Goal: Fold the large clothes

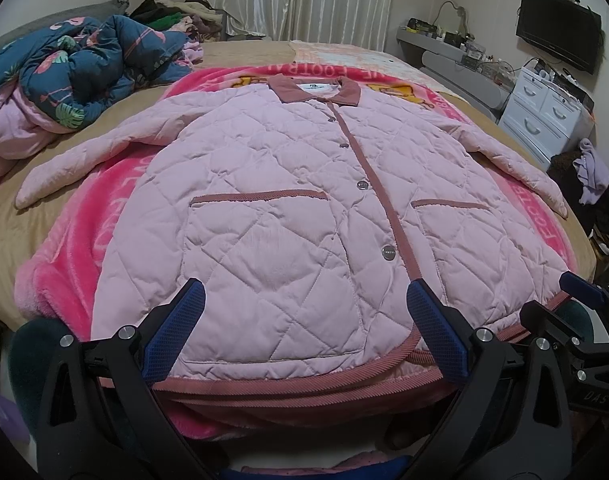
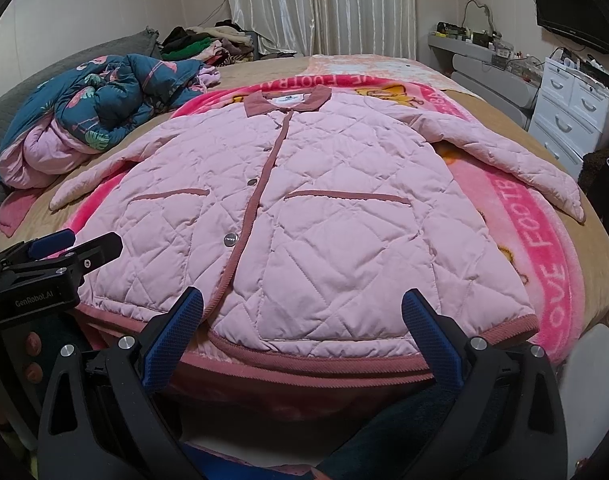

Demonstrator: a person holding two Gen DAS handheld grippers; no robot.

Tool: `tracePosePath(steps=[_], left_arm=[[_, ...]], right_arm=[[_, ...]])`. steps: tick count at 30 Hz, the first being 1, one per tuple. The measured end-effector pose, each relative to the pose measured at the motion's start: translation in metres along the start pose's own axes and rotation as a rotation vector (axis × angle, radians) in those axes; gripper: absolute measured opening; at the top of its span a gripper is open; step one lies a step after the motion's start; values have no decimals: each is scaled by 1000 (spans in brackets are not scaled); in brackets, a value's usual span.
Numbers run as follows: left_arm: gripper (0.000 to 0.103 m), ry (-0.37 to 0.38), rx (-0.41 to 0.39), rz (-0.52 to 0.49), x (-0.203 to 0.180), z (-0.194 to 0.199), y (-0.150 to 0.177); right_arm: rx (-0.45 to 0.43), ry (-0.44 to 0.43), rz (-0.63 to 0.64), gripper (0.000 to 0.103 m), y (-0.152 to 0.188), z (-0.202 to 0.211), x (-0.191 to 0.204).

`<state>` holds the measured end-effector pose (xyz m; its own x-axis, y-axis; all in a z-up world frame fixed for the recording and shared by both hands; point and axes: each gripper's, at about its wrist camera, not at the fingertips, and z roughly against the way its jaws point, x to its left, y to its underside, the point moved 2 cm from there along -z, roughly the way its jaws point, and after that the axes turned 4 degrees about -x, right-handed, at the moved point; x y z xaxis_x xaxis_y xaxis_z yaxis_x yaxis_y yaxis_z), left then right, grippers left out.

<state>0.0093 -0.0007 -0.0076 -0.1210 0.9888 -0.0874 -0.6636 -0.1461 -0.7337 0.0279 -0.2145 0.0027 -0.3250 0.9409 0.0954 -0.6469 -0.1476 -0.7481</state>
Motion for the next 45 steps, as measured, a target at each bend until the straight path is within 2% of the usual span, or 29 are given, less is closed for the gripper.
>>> tracePosePath(steps=[34,45], left_arm=[[95,-4,2,-2,5,1,-2],[95,-23,13,24,19,-20,-22]], right_arm=[[9,2,-5,99,3,-9,-1],[23,2,4,99,-21,-22,-3]])
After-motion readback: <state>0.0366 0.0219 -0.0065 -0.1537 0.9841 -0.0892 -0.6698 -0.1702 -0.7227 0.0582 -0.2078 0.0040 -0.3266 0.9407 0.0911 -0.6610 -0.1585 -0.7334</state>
